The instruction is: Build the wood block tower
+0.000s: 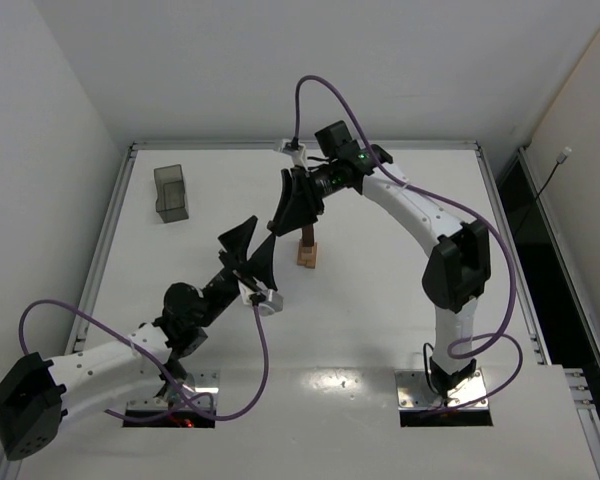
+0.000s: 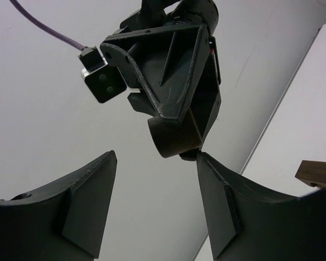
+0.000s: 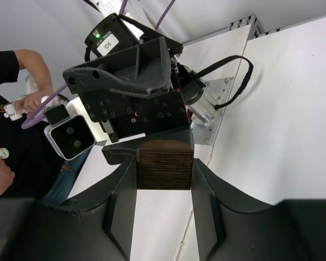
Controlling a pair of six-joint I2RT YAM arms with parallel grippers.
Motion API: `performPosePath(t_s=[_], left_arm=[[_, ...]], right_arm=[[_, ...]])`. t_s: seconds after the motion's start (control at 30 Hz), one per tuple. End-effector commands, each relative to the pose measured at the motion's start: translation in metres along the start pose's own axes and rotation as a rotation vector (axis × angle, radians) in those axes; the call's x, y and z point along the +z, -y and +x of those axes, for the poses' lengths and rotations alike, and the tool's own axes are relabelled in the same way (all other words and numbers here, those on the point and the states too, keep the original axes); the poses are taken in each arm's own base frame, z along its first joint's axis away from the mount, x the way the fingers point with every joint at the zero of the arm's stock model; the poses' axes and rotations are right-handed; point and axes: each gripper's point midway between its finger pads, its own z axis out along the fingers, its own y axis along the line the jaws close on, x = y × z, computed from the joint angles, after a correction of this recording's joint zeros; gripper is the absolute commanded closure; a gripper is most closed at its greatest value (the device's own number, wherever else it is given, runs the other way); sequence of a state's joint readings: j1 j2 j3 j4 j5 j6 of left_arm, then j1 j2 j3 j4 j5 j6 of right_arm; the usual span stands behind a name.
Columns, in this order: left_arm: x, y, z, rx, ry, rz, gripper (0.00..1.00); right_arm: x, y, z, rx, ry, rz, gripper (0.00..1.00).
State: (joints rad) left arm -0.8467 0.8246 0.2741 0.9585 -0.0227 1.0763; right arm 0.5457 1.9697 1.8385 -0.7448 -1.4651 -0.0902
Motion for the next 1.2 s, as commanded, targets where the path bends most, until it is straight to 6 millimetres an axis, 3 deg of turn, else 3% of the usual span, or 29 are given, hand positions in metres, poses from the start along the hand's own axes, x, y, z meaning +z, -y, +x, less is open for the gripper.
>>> performPosePath(t_s=[0.0,0.43,0.8,0.97,1.1,1.17], left_arm=[[0.006,-0.025,-0.019,-0.032,0.057,-0.077,0.43],[0.009,-0.025,-0.029,-0.056,0.067,-0.081,0.43],[0.013,-0.026,-0.029,-0.070,0.058,-0.085,0.58],[0.014,-0.023,-0.027,-0.069,0.046,-0.080,0.72],[0.016,-0.026,-0.028,-0.070,0.049,-0.088,0.96],[0.016,-0.023,-0.026,-0.074,0.035,-0.084,1.00]], right_arm=[[0.000,-0.039,-0.024,-0.131,0.031,-0.127,1.00],[0.004,-0.032,-0.025,-0.154,0.028,-0.135,1.00],[0.011,-0.032,-0.022,-0.145,0.018,-0.150,1.00],[0.011,-0.032,-0.022,-0.145,0.018,-0.150,1.00],[0.011,-0.032,-0.022,-0.145,0.018,-0.150,1.00],[0.011,-0.030,-0.019,-0.134,0.017,-0.150,1.00]])
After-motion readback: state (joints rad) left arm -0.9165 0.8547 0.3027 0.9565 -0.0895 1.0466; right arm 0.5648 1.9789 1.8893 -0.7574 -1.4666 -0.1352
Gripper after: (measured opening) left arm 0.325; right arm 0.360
